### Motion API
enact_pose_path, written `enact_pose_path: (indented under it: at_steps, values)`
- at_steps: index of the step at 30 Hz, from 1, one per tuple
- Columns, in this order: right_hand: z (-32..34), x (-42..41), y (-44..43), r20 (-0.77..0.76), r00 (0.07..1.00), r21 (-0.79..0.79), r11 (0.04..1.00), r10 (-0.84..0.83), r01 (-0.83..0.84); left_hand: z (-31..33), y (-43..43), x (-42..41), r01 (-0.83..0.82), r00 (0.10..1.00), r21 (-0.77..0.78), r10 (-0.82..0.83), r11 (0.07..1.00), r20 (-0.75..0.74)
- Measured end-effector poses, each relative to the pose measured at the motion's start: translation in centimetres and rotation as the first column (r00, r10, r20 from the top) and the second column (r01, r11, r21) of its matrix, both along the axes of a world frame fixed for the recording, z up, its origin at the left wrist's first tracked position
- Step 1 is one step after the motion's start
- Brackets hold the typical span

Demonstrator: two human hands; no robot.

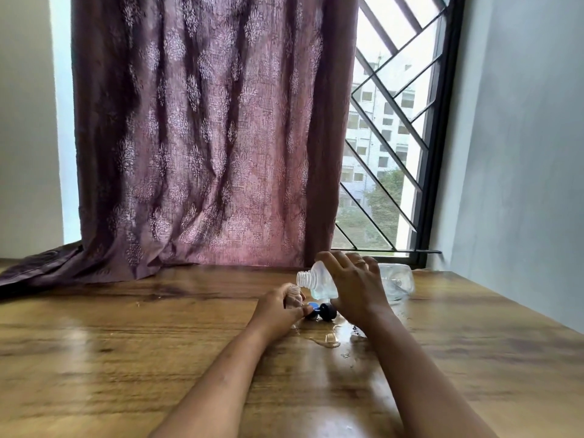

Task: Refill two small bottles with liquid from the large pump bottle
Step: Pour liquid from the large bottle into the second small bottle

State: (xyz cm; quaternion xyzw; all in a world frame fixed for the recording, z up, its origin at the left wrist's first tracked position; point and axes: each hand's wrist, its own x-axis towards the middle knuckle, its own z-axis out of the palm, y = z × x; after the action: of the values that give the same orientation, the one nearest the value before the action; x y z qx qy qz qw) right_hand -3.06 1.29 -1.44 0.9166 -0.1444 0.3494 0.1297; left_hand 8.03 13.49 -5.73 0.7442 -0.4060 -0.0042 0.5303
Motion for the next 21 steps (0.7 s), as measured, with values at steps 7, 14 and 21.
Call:
enact_pose_path:
  at_steps: [7,14,21]
  values:
    - [0.40,-0.48,0.49,0.022,1.000,0.017,1.000,0.014,-0.015,0.04,0.14,-0.10,0.019,1.000,-0.006,-0.019,1.000,-0.004]
    - [0.06,0.05,0.43,0.050,0.999,-0.057,0.998,-0.007,0.010,-0.09,0.09,0.00,0.031,1.000,-0.003,-0.031,1.000,-0.002]
    - [-0.01,0.43,0.32,0.066,0.998,-0.085,0.996,-0.007,0.013,-0.19,0.02,0.09,0.035,0.999,-0.011,-0.035,0.999,0.000]
